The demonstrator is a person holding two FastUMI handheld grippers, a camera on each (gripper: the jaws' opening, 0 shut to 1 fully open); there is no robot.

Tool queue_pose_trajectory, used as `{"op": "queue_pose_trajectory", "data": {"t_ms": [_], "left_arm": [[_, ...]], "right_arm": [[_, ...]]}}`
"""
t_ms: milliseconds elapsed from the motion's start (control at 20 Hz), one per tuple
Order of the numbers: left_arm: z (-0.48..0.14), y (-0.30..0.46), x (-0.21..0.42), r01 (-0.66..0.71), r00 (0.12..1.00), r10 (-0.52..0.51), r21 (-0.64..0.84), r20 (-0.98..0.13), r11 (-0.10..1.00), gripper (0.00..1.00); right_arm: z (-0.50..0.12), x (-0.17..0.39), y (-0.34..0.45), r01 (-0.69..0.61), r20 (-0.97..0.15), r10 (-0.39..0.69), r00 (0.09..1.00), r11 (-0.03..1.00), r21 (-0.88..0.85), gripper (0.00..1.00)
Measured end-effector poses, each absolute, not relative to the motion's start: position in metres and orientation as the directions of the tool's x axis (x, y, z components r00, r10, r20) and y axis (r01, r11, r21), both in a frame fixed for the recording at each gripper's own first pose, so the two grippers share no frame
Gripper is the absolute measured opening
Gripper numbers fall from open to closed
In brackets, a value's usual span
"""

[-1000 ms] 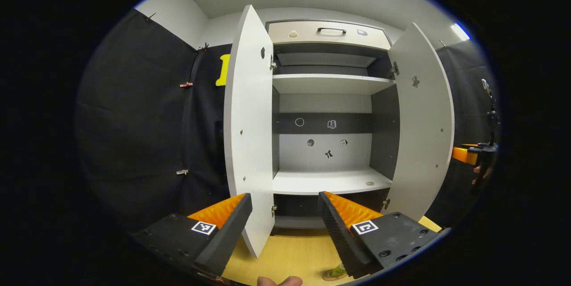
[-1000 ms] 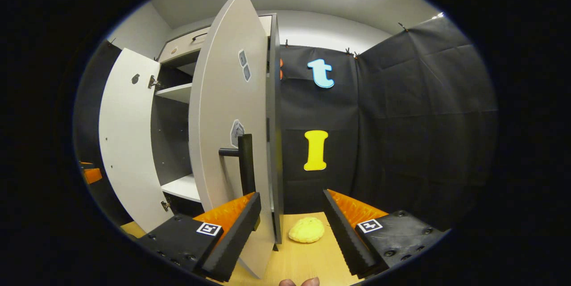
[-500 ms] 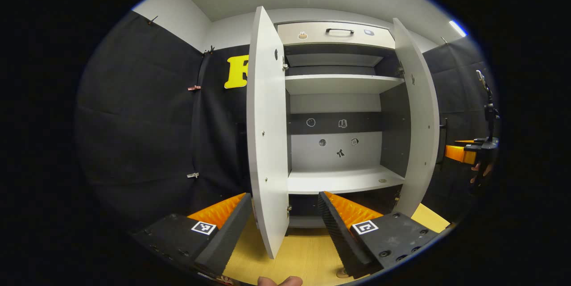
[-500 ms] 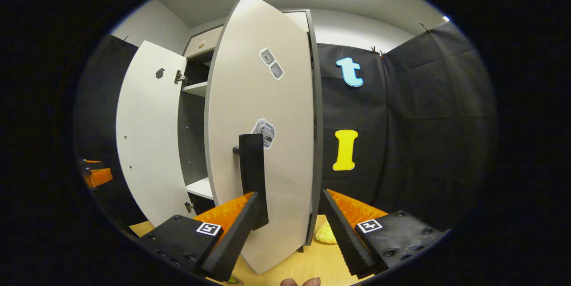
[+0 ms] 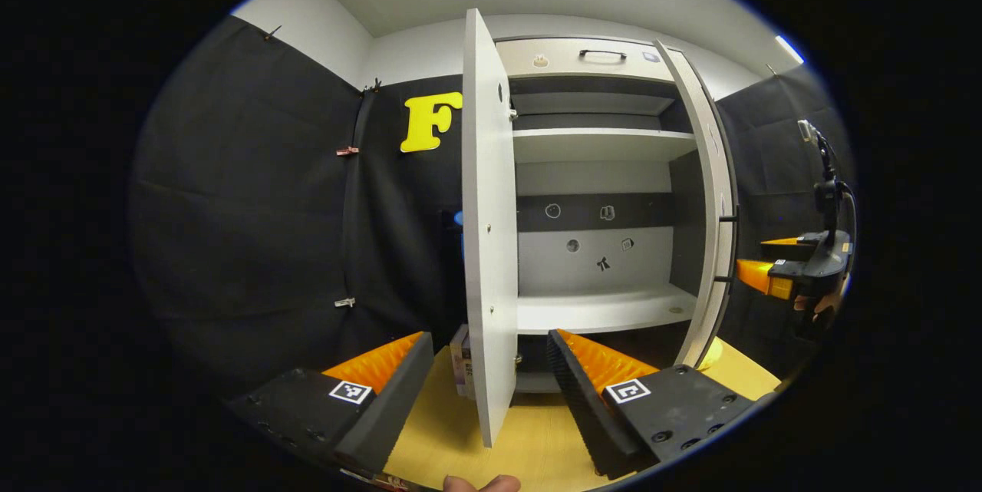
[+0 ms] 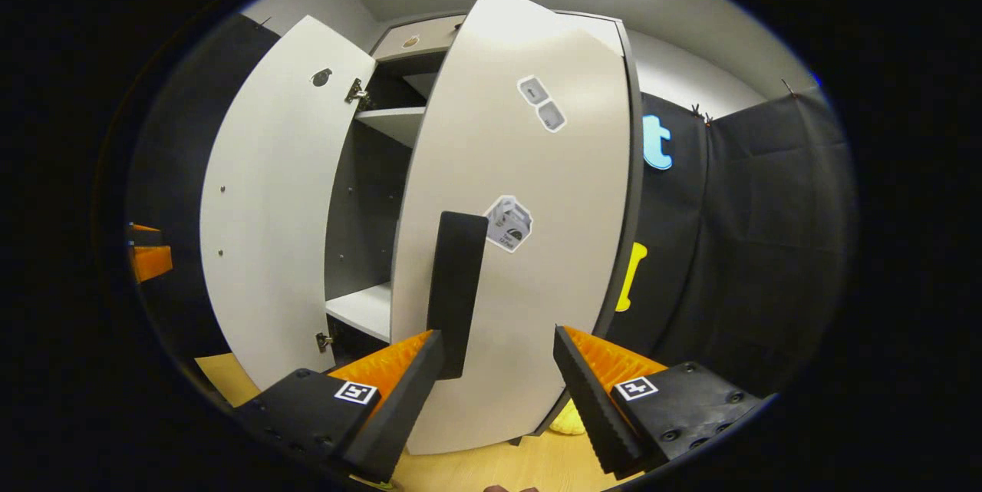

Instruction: Grasp the bottle in the cabinet with the left hand and place it on the coaster, then close the right door with the right hand and the left door with the left hand.

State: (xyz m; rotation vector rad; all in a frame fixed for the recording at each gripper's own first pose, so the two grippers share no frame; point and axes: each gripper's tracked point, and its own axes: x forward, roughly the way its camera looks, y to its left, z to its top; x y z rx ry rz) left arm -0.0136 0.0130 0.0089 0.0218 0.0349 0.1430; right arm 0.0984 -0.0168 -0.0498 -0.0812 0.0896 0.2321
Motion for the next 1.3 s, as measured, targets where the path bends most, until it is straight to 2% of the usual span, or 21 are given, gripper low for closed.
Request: {"op": "queue_pose_trajectory", "data": {"t_ms": [350,600,850,1300], "left_arm": [[0.007,0.04,0.001,-0.15,0.988,0.151,0.047,-0.033,0.988,0.95],[0.007,0.064,0.014,-0.154,0.987,0.155,0.041,-0.029,0.987,0.94],[0.011,0.094,0.026,-0.17,0.985,0.171,0.039,-0.018,0.985,0.95],[0.016,0.139,0.069,-0.149,0.989,0.149,-0.002,-0.003,0.989,0.94]], "right_arm": [[-0.06,0.123,0.009,-0.233,-0.123,0.246,0.961,0.966,0.113,0.96],[-0.059,0.142,0.025,-0.201,-0.108,0.205,0.973,0.978,0.051,0.96],[-0.062,0.161,0.036,-0.167,-0.113,0.174,0.978,0.983,0.07,0.96],[-0.058,0.162,0.04,-0.11,-0.124,0.115,0.986,0.993,0.047,0.96]]}}
